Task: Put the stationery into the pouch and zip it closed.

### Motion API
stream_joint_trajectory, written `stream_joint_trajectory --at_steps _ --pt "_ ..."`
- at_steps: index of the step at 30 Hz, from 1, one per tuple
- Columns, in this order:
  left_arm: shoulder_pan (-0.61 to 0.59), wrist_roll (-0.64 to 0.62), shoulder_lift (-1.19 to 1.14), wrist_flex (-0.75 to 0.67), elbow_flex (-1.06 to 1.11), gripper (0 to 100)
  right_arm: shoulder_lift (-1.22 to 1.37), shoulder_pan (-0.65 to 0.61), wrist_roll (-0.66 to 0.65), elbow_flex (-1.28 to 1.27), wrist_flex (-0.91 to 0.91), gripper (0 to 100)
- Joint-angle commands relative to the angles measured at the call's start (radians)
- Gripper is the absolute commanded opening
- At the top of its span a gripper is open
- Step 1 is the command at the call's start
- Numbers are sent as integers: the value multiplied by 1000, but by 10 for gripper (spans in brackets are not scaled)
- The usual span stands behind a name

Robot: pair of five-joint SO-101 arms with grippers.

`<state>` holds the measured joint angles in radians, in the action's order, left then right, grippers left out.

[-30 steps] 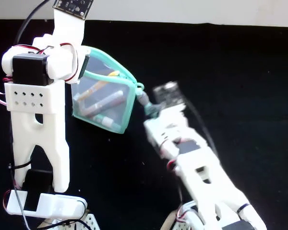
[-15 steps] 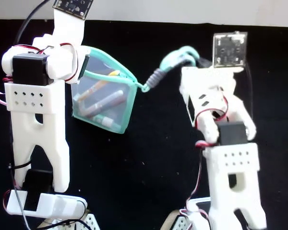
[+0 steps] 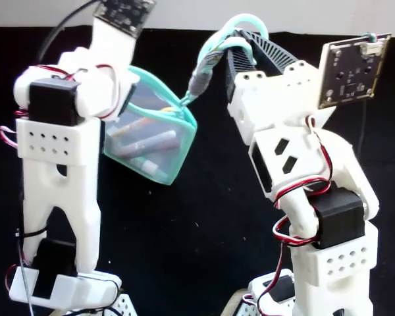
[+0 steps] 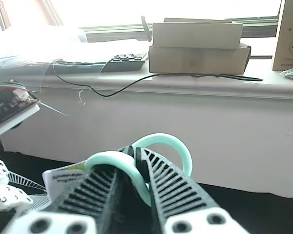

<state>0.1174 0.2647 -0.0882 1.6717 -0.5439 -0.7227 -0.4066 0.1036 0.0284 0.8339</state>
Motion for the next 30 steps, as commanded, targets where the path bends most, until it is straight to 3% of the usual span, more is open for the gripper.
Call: stream_joint_trajectory --at_steps 1,10,30 --pt "51 5 -70 9 90 7 -27 31 18 70 1 7" --pt "31 8 -64 15 94 7 -35 97 15 137 4 7" --pt "312 55 -71 -77 96 11 -25 96 15 217 33 7"
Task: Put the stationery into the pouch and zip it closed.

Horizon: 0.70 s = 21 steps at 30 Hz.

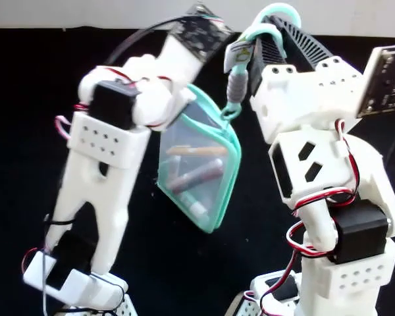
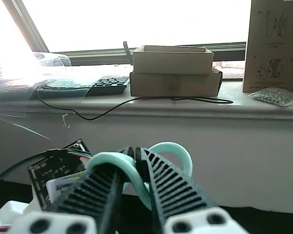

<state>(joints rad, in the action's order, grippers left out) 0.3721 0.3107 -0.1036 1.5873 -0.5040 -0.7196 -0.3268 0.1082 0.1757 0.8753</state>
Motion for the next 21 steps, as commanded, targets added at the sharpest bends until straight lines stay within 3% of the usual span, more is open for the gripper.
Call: stream_joint_trajectory --at_steps 1,9,13,21 --pt "61 9 -56 8 51 12 -28 18 11 68 -8 7" --pt "-8 2 48 11 28 271 -27 18 11 70 4 7" --pt "-51 2 176 14 -38 284 -25 18 11 70 4 7" --pt "-51 3 394 152 -120 284 4 18 14 71 4 7"
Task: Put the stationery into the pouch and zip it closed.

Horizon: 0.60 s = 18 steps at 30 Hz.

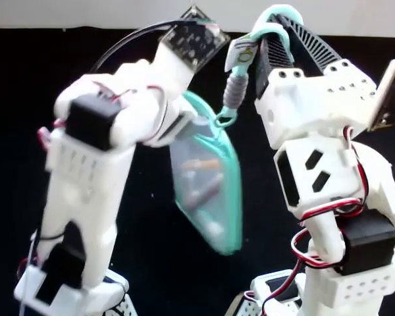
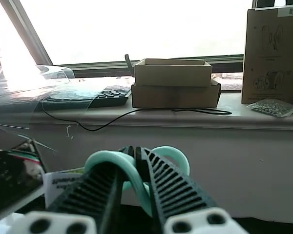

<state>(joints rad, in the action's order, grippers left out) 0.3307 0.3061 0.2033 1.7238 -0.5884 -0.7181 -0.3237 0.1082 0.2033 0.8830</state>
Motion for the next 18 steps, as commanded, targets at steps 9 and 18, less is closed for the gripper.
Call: stream_joint_trajectory --at_steps 9,18 --pt "-10 6 240 25 -54 279 4 15 17 44 -2 7" --pt "-10 12 312 38 91 6 7 15 17 42 -1 7"
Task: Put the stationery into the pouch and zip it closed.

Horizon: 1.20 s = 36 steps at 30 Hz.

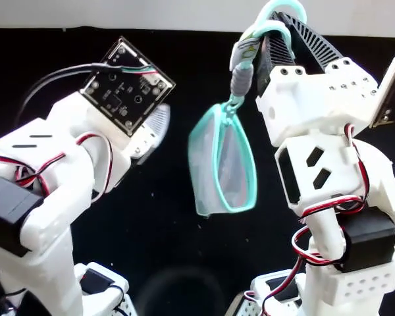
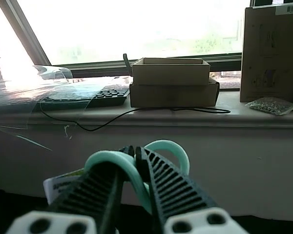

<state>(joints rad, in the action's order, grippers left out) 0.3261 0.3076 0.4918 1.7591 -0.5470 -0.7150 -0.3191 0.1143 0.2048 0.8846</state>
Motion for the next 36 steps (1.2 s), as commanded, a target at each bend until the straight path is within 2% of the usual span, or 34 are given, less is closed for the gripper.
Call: stream_joint_trajectory --at_steps 1,5,11,19,24,31,36 --pt "-5 11 30 3 81 11 4 10 11 41 -2 7" --pt "5 11 56 5 220 7 4 10 11 41 -2 7" --pt "120 12 170 -8 562 7 8 10 9 42 -4 7" --pt "163 12 286 -18 581 7 31 16 6 41 -5 7" --pt "360 12 285 -17 581 7 56 54 11 42 -7 7" --pt "547 66 282 2 582 7 61 111 12 42 -5 7" --pt "723 94 189 2 581 7 61 122 12 42 -5 7"
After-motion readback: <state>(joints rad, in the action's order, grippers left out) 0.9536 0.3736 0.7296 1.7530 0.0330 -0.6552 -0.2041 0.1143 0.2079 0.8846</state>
